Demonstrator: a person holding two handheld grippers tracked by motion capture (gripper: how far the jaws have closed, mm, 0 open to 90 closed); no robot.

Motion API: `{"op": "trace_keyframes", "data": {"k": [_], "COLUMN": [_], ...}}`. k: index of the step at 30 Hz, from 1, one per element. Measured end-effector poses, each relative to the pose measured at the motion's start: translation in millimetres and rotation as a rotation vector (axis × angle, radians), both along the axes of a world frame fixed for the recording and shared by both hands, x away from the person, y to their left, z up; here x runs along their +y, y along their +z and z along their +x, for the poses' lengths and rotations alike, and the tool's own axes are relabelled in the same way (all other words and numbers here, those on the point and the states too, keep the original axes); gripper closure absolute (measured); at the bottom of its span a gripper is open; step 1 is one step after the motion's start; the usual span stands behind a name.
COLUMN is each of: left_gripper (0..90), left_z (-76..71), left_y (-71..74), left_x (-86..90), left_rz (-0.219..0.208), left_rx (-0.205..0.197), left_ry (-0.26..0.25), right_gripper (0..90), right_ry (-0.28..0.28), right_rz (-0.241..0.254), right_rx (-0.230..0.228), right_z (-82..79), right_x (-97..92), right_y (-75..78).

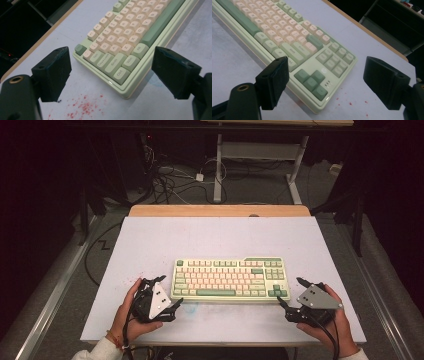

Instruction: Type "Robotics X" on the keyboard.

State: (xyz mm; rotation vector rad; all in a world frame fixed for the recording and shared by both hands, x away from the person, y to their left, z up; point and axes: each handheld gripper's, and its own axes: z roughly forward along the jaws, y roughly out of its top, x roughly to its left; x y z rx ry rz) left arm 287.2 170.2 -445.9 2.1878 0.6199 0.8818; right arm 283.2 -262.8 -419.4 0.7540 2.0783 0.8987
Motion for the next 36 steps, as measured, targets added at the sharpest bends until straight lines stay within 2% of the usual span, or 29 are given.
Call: {"op": "trace_keyframes", "data": {"k": [8, 16, 22, 25, 30, 32, 36], "left_gripper": [15.0, 15.0, 15.0, 15.0, 15.0, 15.0, 15.0], "left_z": [-1.0, -3.5, -3.1, -3.2, -4.9, -6.4, -5.5], "left_y": [-6.3, -13.6, -20.8, -23.4, -30.7, -34.0, -34.2], "left_x": [9.1, 19.4, 26.5, 30.6, 36.8, 38.5, 37.9], "left_rz": [0.014, 0.014, 0.035, 0.032, 0.035, 0.042, 0.023], "left_rx": [0.024, 0.05, 0.07, 0.085, 0.107, 0.117, 0.116], "left_ry": [0.01, 0.031, 0.052, 0.064, 0.078, 0.078, 0.076], "right_gripper": [21.0, 20.8, 20.5, 20.4, 20.4, 20.4, 20.5], "right_ry": [-0.027, -0.072, -0.102, -0.116, -0.129, -0.143, -0.147], "right_rz": [0.011, -0.01, 0.007, 0.007, 0.024, 0.049, 0.052], "right_rx": [0.012, 0.015, 0.018, 0.02, 0.051, 0.063, 0.066], "right_z": [-2.2, -2.9, -3.4, -4.8, -4.6, -3.7, -4.3], "right_x": [-12.1, -26.3, -38.9, -44.6, -53.2, -55.8, -55.9], "right_y": [-3.1, -9.8, -15.0, -19.9, -30.3, -32.7, -33.9]}}
